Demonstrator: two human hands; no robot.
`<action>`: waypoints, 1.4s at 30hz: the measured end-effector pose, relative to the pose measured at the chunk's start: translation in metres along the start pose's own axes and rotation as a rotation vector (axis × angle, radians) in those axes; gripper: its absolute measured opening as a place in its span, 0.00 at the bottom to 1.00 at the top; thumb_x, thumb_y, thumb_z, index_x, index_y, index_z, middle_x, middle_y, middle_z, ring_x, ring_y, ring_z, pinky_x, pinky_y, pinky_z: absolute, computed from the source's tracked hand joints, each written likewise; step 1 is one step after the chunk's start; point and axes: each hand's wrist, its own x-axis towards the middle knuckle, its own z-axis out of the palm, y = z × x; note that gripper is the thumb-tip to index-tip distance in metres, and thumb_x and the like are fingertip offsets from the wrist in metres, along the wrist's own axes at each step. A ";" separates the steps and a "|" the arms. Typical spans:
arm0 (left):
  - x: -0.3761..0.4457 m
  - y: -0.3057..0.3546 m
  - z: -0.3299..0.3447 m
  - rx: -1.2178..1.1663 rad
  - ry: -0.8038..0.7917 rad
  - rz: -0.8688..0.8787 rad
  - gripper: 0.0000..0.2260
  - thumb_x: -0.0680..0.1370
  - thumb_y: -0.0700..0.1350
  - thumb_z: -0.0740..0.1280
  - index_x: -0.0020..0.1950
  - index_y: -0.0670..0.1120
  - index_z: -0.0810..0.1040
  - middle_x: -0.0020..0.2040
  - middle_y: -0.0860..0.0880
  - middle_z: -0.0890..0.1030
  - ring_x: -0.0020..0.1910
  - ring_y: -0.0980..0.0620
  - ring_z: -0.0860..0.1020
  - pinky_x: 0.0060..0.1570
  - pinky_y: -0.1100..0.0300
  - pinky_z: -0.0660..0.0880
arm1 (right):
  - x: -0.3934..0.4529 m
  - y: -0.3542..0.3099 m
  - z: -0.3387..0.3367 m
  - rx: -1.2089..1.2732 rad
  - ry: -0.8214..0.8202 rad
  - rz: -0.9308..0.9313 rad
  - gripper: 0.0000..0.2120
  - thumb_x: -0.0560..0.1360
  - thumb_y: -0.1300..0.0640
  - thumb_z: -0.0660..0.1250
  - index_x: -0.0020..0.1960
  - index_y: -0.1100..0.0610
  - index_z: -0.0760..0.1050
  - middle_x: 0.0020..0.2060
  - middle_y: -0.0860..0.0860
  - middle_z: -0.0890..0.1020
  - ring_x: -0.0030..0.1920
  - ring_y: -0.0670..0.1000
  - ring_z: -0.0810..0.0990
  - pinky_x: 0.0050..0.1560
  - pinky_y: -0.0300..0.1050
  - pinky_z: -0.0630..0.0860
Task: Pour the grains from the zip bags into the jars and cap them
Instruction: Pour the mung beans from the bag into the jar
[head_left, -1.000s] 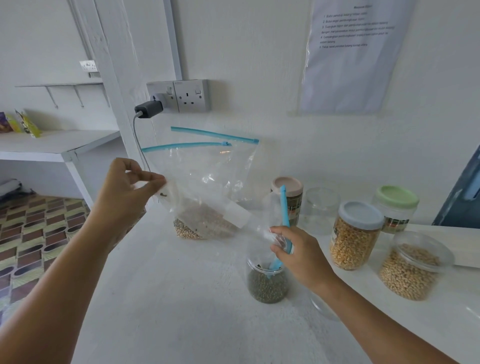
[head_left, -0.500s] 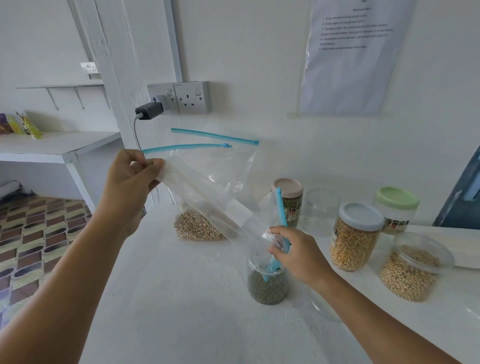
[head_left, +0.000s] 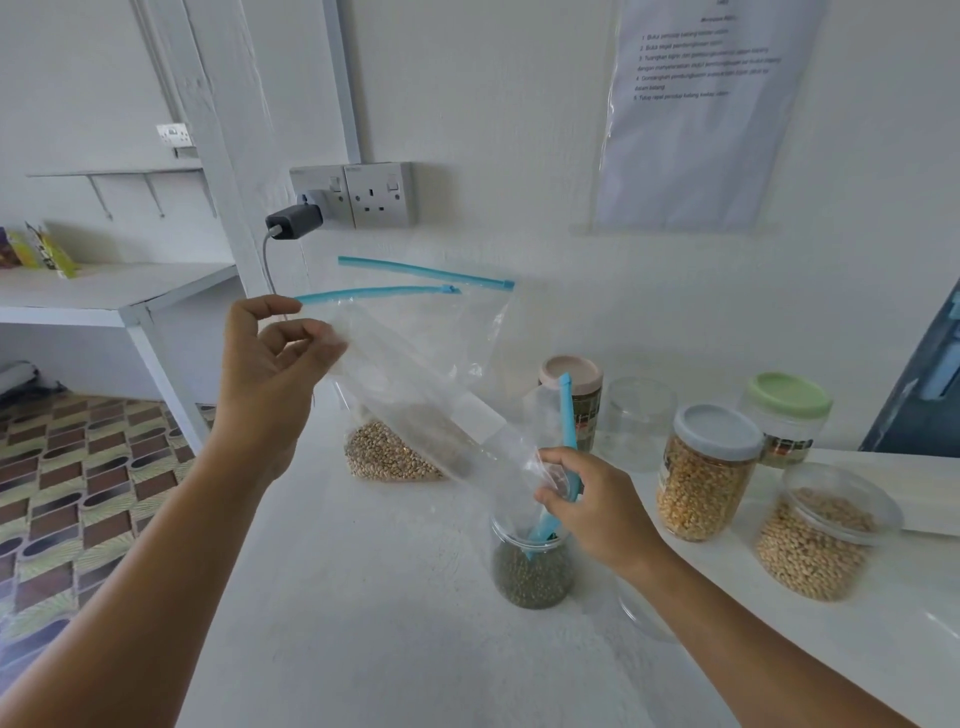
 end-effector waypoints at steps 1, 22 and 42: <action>0.000 -0.001 0.001 -0.014 -0.001 -0.004 0.18 0.78 0.32 0.72 0.59 0.49 0.71 0.47 0.50 0.83 0.49 0.51 0.82 0.57 0.56 0.80 | 0.000 0.000 0.000 0.004 -0.002 0.003 0.21 0.77 0.56 0.75 0.69 0.49 0.78 0.68 0.47 0.80 0.68 0.49 0.78 0.55 0.28 0.76; -0.075 -0.053 0.038 0.039 -0.284 -0.387 0.44 0.68 0.50 0.82 0.73 0.54 0.56 0.63 0.46 0.84 0.61 0.52 0.83 0.70 0.47 0.72 | -0.005 -0.006 0.003 0.175 0.108 0.080 0.19 0.76 0.57 0.77 0.65 0.48 0.79 0.57 0.46 0.80 0.57 0.45 0.80 0.50 0.25 0.76; -0.066 -0.080 0.086 0.101 -0.237 -0.444 0.07 0.82 0.41 0.71 0.59 0.41 0.79 0.47 0.46 0.88 0.43 0.48 0.87 0.46 0.58 0.79 | -0.002 -0.005 -0.002 0.223 0.083 0.034 0.18 0.76 0.55 0.76 0.62 0.41 0.76 0.53 0.43 0.81 0.55 0.35 0.77 0.49 0.25 0.73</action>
